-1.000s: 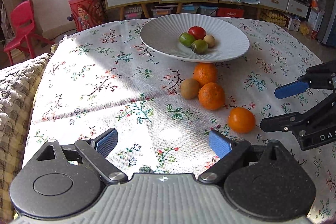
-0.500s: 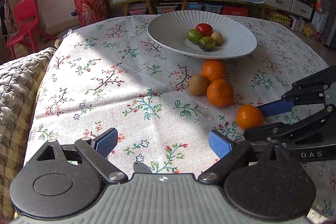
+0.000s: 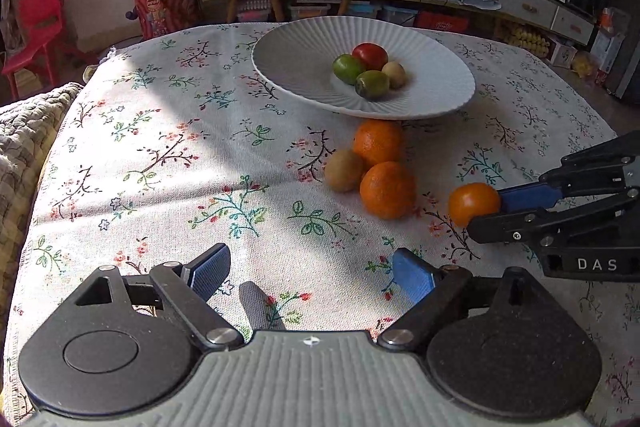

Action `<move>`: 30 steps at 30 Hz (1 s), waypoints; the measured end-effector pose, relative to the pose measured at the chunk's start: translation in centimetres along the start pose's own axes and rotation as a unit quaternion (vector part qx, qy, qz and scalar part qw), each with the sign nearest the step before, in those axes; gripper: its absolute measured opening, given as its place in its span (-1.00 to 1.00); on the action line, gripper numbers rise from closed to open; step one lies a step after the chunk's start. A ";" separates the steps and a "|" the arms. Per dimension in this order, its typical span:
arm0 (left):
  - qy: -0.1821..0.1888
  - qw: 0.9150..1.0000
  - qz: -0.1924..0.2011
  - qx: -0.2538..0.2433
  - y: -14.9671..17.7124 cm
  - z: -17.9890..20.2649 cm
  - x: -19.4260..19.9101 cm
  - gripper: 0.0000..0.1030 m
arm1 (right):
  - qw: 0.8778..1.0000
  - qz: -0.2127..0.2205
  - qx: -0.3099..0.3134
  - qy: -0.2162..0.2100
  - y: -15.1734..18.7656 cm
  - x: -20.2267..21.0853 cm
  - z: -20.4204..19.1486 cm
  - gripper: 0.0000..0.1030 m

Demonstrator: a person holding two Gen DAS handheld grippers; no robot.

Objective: Organize fruits
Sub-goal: 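Grasp a small orange tangerine with the right tool, then grasp a large orange with the left tool while the right tool holds the tangerine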

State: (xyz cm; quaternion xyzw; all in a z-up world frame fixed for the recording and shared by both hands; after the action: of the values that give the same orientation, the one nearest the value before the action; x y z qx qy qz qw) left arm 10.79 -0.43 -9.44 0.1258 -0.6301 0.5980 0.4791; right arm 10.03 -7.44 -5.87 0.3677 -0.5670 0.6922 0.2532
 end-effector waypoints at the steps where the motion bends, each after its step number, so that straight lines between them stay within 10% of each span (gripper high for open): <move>1: 0.004 1.000 0.000 0.003 -0.1 0.2 -0.2 0.37 | 1.000 0.000 -0.002 0.002 0.0 0.1 0.2 -0.58; 30: 0.035 0.998 0.029 0.048 -2.8 3.2 -3.4 -0.59 | 0.999 -0.004 -0.033 -0.001 0.2 -0.8 2.6 -0.41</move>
State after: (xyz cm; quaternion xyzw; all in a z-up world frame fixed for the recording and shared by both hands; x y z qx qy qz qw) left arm 13.10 -5.31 -9.67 0.1096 -0.5868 0.6452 0.4768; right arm 10.90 -10.00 -6.37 0.3617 -0.5884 0.6719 0.2675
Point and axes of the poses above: each gripper's, at about its wrist camera, not at the fingertips, and x roughly against the way its jaws point, z to its right, y to its underside, the point moved 7 cm from there along -x, roughly the way its jaws point, and after that the axes turned 12 degrees about y, right-handed, at the moved point
